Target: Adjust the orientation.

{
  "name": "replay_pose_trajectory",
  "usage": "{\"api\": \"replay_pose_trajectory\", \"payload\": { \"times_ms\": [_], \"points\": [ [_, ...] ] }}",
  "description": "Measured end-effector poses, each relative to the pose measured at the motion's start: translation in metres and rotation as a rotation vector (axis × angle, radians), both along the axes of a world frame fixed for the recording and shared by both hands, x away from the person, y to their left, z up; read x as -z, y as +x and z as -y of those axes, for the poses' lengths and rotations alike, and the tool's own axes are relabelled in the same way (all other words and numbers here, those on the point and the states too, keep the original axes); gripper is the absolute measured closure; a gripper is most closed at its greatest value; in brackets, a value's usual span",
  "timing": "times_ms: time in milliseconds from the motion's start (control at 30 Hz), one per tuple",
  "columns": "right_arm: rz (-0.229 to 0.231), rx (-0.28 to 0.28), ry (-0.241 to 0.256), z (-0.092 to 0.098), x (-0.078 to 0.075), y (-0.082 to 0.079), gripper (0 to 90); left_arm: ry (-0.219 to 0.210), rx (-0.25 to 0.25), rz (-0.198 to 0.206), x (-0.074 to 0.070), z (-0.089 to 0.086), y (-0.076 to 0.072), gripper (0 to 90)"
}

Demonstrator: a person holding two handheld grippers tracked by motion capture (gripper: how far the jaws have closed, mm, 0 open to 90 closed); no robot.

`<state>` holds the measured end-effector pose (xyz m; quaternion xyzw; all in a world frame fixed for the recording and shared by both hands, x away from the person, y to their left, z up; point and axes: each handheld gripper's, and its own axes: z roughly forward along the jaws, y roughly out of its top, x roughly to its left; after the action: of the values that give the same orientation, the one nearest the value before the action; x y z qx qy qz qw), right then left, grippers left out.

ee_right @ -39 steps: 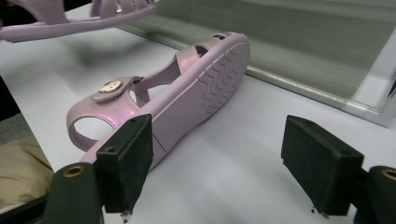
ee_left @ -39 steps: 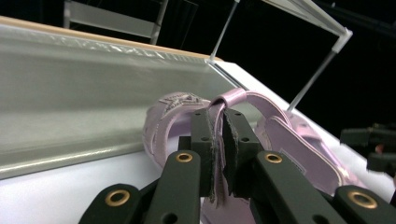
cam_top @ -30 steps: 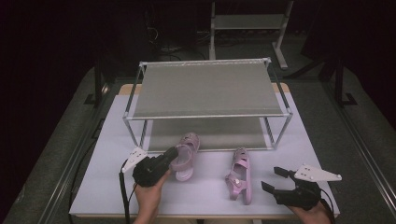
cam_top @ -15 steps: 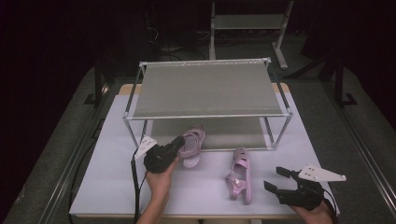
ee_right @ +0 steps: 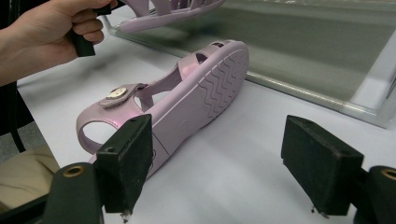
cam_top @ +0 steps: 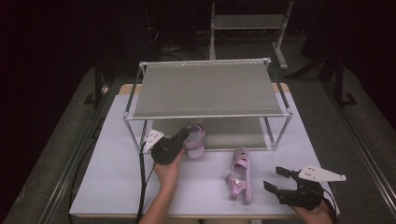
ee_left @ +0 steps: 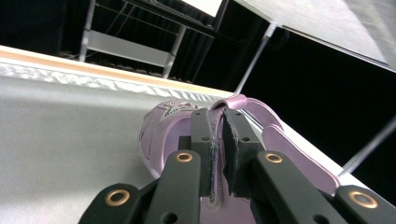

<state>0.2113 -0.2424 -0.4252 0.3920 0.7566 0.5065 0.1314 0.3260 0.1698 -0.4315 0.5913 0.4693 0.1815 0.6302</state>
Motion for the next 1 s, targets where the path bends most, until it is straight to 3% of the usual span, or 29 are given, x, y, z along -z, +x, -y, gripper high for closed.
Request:
{"api": "replay_pose_trajectory", "payload": {
  "times_ms": [233,467,633,867,1000],
  "points": [
    [0.004,-0.001,0.003,-0.001,0.0,0.001,24.7,0.059,-0.068,0.027,0.002,0.005,0.008,83.7],
    [0.002,-0.011,0.0,-0.002,0.0,0.002,24.7,0.059,-0.082,0.037,0.008,0.009,0.017,83.8],
    [-0.002,-0.009,0.002,-0.002,0.001,0.002,24.7,0.083,-0.102,0.028,0.013,0.011,0.024,83.8],
    [-0.003,-0.018,-0.001,-0.004,0.001,0.002,24.7,0.094,-0.117,0.05,0.008,0.017,0.033,83.8],
    [0.002,-0.015,0.003,-0.003,0.0,0.001,24.7,0.112,-0.108,0.039,0.008,0.02,0.039,83.8]
  ]
}}
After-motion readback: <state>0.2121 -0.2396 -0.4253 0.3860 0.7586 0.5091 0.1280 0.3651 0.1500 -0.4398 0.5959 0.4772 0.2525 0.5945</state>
